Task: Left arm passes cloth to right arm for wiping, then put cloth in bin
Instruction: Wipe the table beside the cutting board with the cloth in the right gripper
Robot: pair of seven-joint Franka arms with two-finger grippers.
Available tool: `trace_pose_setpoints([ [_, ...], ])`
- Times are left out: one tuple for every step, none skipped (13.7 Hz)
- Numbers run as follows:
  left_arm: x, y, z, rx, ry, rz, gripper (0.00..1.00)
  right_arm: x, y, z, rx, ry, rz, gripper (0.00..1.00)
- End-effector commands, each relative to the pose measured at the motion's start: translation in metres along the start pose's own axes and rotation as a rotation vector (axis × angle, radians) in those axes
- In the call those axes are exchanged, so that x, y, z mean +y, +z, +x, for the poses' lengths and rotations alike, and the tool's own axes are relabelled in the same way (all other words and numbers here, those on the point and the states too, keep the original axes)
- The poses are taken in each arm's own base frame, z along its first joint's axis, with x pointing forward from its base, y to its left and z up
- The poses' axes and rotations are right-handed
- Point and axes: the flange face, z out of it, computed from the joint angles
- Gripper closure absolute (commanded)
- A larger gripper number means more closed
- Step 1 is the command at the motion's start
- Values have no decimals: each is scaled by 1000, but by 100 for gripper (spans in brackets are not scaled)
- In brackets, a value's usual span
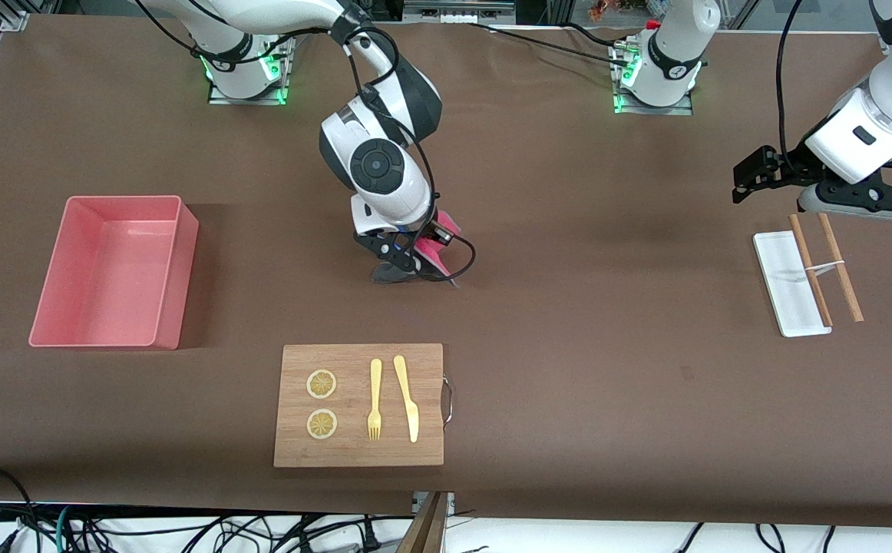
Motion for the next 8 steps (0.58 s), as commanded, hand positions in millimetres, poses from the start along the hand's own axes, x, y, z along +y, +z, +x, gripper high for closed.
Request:
trace_pose_setpoints([
  [-5,-5,3,1,-2,5,0,22,15,34,-44,-23,-63,100],
  [-5,-5,3,1,-2,5,0,34,23,46,-57,-34,-93,100],
  [-6,-5,3,-1,-3,5,0,45,29,57,-59,-35,-114,100],
  [-8,-5,3,-1,-6,4,0,58,29,73,-48,-27,-128,100],
  [-8,-5,3,-1,-6,4,0,71,33,87,-46,-42,-145,100],
  [-7,-5,3,0,-7,2,0,85,30,103,-41,-79,-153,100],
  [-7,-5,3,0,-7,2,0,103,32,122,-41,-106,-170,100],
  [-7,-5,3,1,-7,2,0,120,32,142,-38,-123,-184,100],
])
